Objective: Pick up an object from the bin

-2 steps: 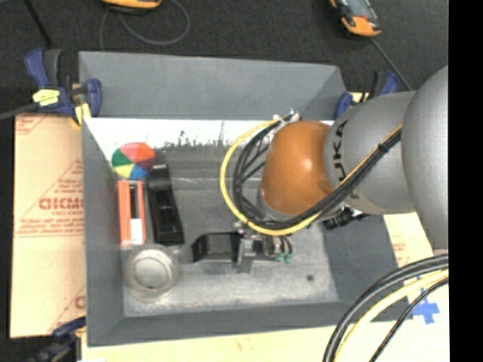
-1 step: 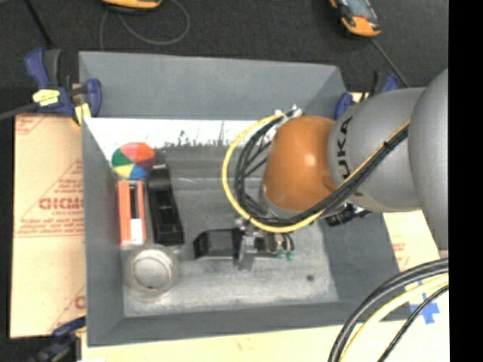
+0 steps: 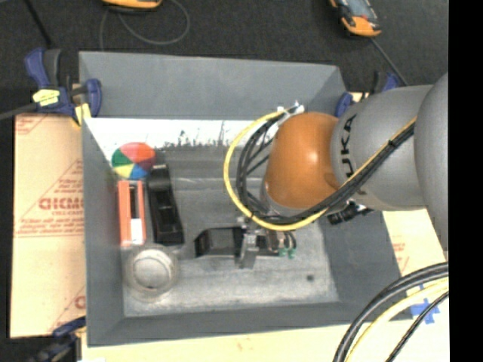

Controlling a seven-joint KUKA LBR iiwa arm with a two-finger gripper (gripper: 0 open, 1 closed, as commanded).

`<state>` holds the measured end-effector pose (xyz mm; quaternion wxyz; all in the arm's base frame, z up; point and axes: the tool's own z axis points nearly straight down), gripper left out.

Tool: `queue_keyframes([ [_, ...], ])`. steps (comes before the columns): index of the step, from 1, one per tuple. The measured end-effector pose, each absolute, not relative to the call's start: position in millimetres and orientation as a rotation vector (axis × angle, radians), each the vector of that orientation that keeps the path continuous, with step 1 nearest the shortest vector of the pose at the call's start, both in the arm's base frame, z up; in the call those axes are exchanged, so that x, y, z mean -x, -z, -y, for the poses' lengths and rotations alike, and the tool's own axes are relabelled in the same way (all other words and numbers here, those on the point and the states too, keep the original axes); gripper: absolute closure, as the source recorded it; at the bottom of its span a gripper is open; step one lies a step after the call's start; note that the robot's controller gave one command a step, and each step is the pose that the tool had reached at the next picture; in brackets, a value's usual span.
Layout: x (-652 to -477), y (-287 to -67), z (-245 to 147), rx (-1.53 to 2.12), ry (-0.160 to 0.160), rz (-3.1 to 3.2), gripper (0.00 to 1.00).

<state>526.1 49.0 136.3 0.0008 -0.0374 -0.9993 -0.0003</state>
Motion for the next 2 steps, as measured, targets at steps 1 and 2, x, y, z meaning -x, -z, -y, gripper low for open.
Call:
queue_keyframes([
  [1,-525.5,-145,-49,0.117,0.0,3.135,1.0],
  [2,-525.6,-156,-49,0.116,0.0,3.136,1.0],
])
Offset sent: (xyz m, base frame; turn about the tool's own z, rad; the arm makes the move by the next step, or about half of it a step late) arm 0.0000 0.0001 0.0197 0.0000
